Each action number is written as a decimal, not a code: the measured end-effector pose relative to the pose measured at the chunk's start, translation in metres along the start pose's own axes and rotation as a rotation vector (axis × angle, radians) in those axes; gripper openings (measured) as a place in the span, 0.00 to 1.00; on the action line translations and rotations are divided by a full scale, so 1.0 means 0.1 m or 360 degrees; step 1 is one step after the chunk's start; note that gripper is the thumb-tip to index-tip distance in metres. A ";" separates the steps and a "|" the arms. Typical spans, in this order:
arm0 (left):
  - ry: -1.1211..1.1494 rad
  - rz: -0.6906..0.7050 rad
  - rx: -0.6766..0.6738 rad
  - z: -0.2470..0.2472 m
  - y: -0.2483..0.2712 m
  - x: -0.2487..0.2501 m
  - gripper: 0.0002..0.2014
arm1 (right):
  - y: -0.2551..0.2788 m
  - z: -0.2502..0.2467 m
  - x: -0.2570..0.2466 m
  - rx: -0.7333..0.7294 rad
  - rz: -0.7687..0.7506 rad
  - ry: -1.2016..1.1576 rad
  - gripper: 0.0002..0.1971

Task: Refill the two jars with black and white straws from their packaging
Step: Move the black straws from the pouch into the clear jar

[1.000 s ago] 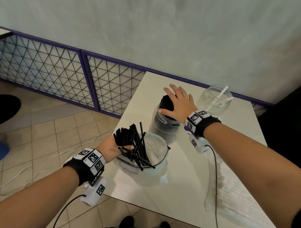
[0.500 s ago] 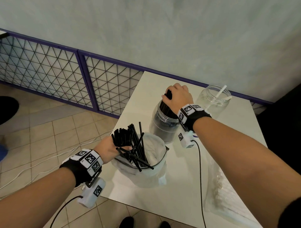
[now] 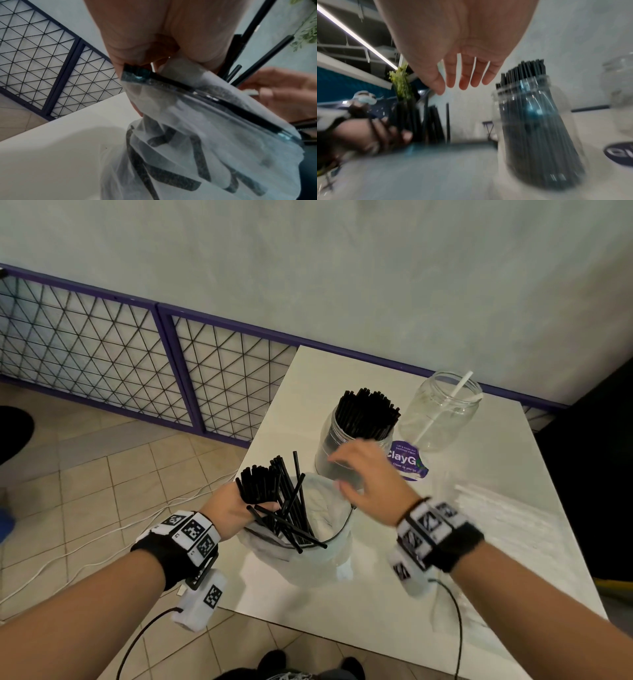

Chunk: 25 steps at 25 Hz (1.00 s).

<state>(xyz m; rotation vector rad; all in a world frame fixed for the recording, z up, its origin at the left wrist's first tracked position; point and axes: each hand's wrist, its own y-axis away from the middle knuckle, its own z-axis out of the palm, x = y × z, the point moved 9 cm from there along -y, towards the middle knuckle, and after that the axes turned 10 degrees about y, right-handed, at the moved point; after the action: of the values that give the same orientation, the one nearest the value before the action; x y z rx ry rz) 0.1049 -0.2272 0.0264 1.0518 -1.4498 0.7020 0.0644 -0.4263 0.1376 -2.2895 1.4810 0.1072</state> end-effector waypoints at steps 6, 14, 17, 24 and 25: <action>-0.0086 -0.0050 0.0020 -0.01 0.04 -0.09 0.26 | 0.57 0.65 -0.22 -0.0366 0.0276 -0.0047 0.42; -0.0148 0.0027 0.0042 0.00 0.13 -0.01 0.23 | 0.55 0.57 -0.26 -0.0266 0.0423 -0.0074 0.29; -0.0169 0.0025 0.0051 0.00 0.14 -0.01 0.22 | 0.66 0.49 -0.20 -0.0373 0.0381 0.0083 0.33; -0.0173 -0.0053 0.0107 0.03 0.13 -0.06 0.23 | 0.72 0.63 -0.37 -0.0611 0.0381 0.0366 0.51; -0.0147 -0.0058 0.0113 0.04 0.14 -0.07 0.24 | 0.71 0.63 -0.38 -0.0585 0.0416 0.0373 0.53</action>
<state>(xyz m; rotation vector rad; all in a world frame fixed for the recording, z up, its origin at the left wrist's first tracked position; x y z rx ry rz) 0.0904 -0.2232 0.0213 1.1759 -1.4902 0.6911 -0.0052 -0.3948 0.0704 -2.4398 2.0239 0.2072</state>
